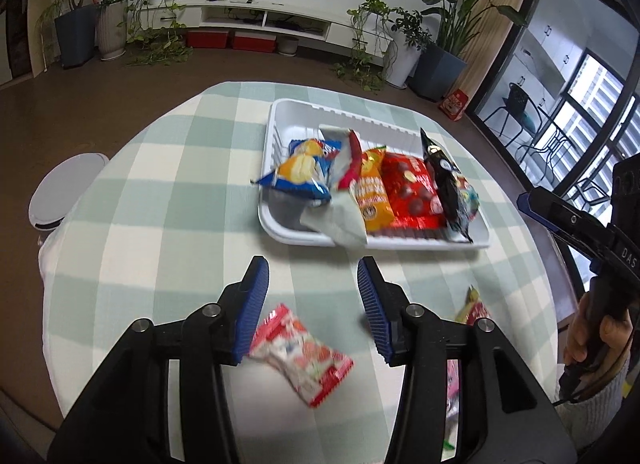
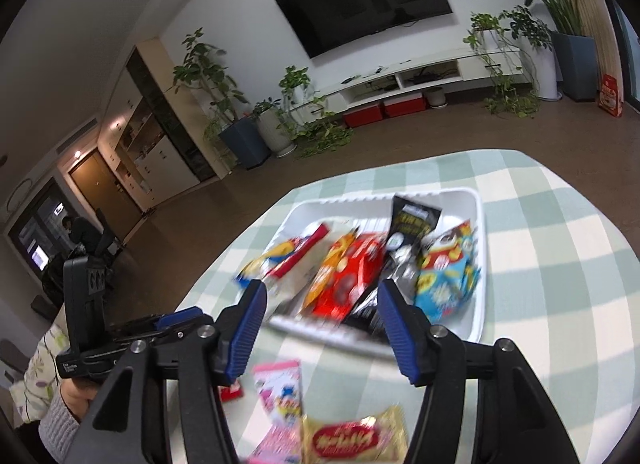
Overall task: Organize snacks
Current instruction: 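Move both open grippers back over the remaining snacks on the table, then grasp the pink translucent packet with the left gripper while the right grasps the green-edged nut bag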
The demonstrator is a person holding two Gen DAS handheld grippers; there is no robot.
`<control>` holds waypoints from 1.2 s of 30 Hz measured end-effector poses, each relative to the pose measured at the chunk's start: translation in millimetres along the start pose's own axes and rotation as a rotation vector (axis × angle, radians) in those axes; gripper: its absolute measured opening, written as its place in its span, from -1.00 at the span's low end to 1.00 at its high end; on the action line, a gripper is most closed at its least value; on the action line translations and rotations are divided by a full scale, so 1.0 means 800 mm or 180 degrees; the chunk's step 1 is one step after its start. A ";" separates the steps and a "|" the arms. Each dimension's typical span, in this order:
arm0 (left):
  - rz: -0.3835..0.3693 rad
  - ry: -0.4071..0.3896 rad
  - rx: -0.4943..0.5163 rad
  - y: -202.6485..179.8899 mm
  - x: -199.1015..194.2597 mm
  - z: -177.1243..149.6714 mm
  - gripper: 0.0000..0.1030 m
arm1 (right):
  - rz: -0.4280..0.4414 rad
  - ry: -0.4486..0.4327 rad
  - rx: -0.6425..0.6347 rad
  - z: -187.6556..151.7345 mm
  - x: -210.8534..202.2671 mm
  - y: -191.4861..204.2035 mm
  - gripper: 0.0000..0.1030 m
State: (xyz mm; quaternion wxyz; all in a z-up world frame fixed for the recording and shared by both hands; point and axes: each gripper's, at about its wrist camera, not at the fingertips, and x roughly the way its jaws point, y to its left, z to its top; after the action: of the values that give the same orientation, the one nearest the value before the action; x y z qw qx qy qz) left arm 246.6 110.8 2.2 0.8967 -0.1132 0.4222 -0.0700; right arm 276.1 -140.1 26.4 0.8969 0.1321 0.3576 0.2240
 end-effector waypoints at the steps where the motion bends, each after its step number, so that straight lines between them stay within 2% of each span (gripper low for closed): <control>1: 0.0001 0.0003 0.0006 -0.003 -0.005 -0.006 -0.14 | 0.0006 0.0002 -0.0032 -0.008 -0.004 0.007 0.19; 4: 0.0014 -0.0010 0.0007 -0.008 -0.022 -0.028 -0.04 | 0.0017 0.0026 -0.0089 -0.027 -0.012 0.019 0.19; 19: 0.0119 -0.0021 0.0165 -0.037 -0.074 -0.108 -0.03 | 0.0064 0.0255 -0.0155 -0.115 -0.029 0.058 0.20; 36: 0.0266 0.0052 0.0483 -0.062 -0.084 -0.157 -0.02 | 0.0033 0.0448 -0.0207 -0.166 -0.036 0.077 0.25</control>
State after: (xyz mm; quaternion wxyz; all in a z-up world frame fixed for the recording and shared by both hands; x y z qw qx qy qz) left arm 105.2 59.4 -12.6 0.9013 -0.0266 0.4274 -0.0652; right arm 145.2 -90.6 -26.6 0.8722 0.0887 0.4116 0.2489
